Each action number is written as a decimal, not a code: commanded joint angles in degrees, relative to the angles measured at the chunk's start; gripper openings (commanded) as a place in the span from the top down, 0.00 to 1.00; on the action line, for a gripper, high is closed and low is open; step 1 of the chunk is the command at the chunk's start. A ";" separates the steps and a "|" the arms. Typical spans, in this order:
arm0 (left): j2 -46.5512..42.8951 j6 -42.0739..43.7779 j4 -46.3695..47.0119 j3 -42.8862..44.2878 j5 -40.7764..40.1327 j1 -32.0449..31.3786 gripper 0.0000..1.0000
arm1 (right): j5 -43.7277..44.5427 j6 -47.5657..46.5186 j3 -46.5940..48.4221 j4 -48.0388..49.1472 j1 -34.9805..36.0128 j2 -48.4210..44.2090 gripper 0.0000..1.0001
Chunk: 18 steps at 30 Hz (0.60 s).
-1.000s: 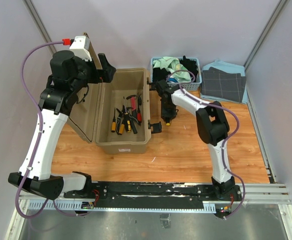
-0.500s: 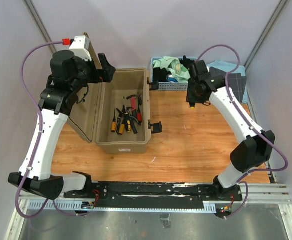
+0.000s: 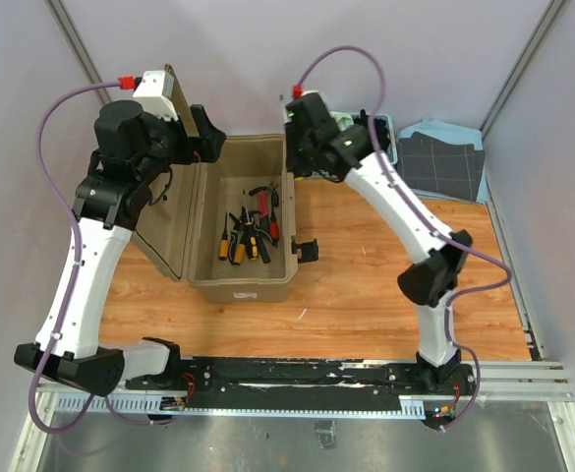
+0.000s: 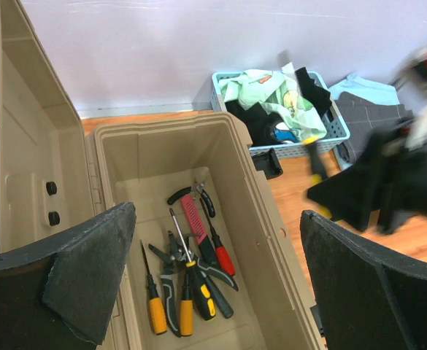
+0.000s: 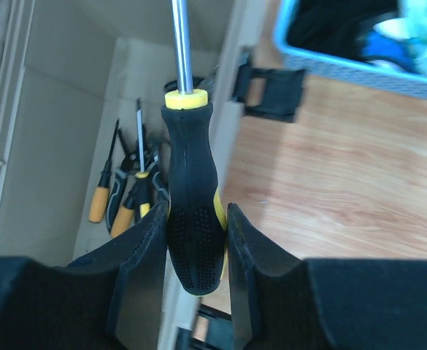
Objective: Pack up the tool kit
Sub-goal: Place the screwdriver in the toolbox.
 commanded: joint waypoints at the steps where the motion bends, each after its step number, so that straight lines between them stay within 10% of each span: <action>1: -2.21 0.58 1.57 0.74 -0.93 0.38 0.01 | 0.06 2.07 4.04 1.63 5.12 6.82 0.96; 18: -3.21 0.28 1.68 1.27 -0.58 0.35 0.01 | -1.88 3.26 3.29 4.85 12.50 20.61 0.95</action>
